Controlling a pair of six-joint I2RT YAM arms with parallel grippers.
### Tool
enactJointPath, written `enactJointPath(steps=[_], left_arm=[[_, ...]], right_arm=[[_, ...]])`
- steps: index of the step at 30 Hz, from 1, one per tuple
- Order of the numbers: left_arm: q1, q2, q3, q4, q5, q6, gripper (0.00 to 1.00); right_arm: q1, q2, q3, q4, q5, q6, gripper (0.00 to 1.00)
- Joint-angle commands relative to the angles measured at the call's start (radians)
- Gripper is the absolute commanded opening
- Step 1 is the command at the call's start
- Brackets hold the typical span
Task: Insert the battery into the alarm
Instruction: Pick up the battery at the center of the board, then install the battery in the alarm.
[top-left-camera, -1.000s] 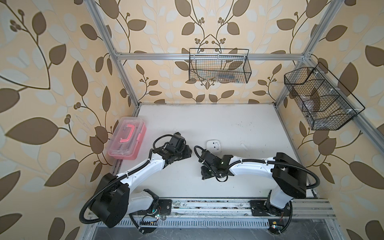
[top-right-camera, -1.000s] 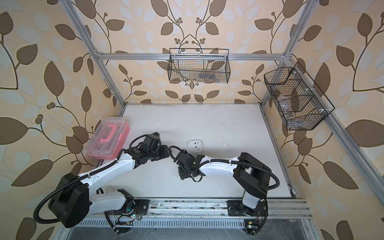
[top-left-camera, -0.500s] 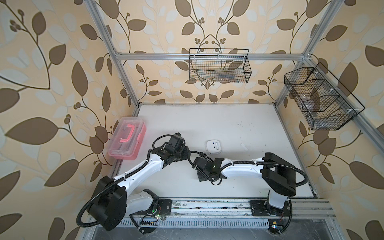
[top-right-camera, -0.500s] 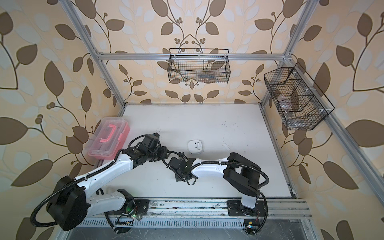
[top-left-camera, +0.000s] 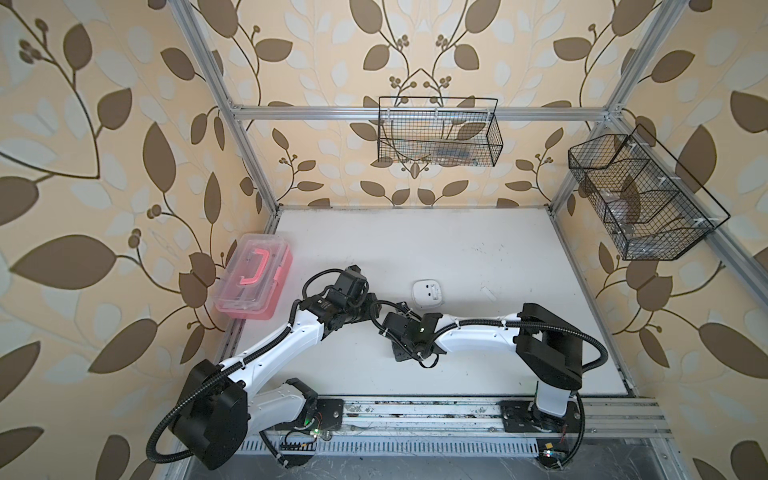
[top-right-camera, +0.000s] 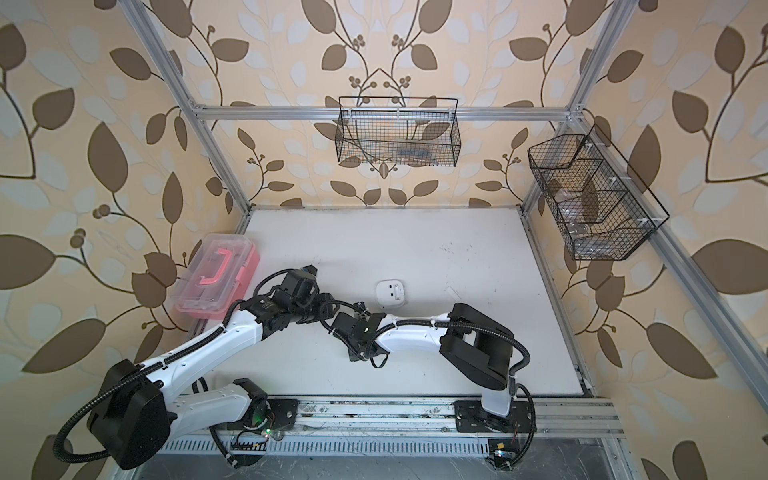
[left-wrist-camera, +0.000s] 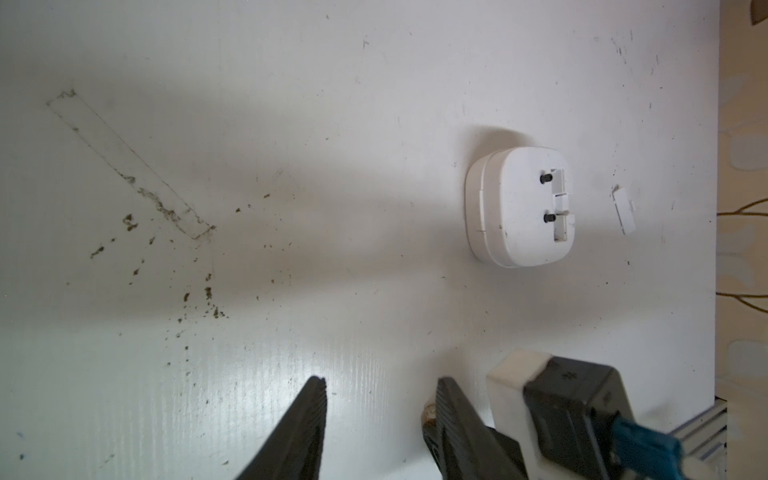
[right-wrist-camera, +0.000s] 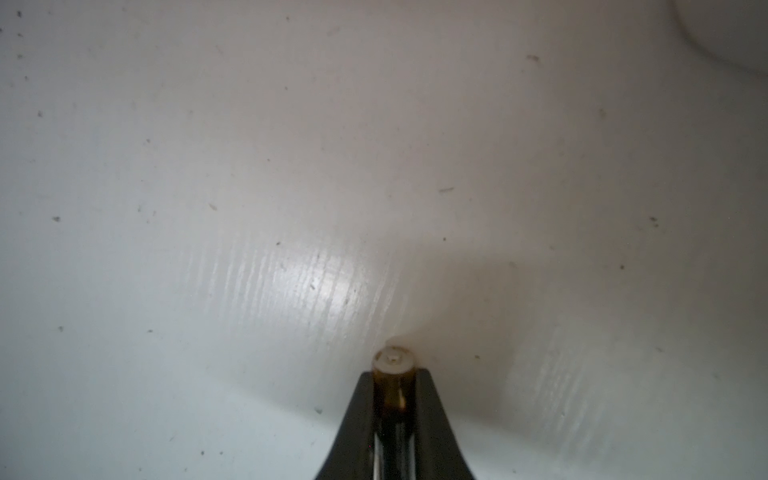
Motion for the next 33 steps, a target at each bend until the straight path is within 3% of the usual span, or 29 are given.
enactJointPath(steps=[1, 6, 11, 14, 17, 21, 27, 33], left_arm=[[0.007, -0.007, 0.043, 0.026, 0.006, 0.004, 0.46], [-0.006, 0.042, 0.079, 0.07, 0.004, 0.037, 0.48], [-0.067, 0.142, 0.147, 0.111, -0.072, 0.09, 0.52], [-0.113, 0.215, 0.226, 0.086, -0.108, 0.132, 0.54], [-0.172, 0.318, 0.333, 0.023, -0.177, 0.204, 0.56], [-0.21, 0.442, 0.432, 0.003, -0.203, 0.296, 0.56], [-0.212, 0.507, 0.422, 0.105, -0.187, 0.483, 0.62], [-0.212, 0.553, 0.439, 0.116, -0.161, 0.53, 0.65]], right_arm=[[-0.04, -0.094, -0.004, -0.02, 0.009, -0.038, 0.13], [-0.178, -0.295, -0.068, 0.014, 0.036, -0.154, 0.13], [-0.42, -0.488, -0.183, 0.133, -0.05, -0.311, 0.12], [-0.561, -0.513, -0.182, 0.166, -0.138, -0.38, 0.12], [-0.627, -0.491, -0.139, 0.179, -0.179, -0.448, 0.12], [-0.657, -0.43, -0.113, 0.227, -0.241, -0.488, 0.12], [-0.626, -0.359, -0.113, 0.324, -0.234, -0.502, 0.12], [-0.6, -0.311, -0.124, 0.367, -0.241, -0.497, 0.11]])
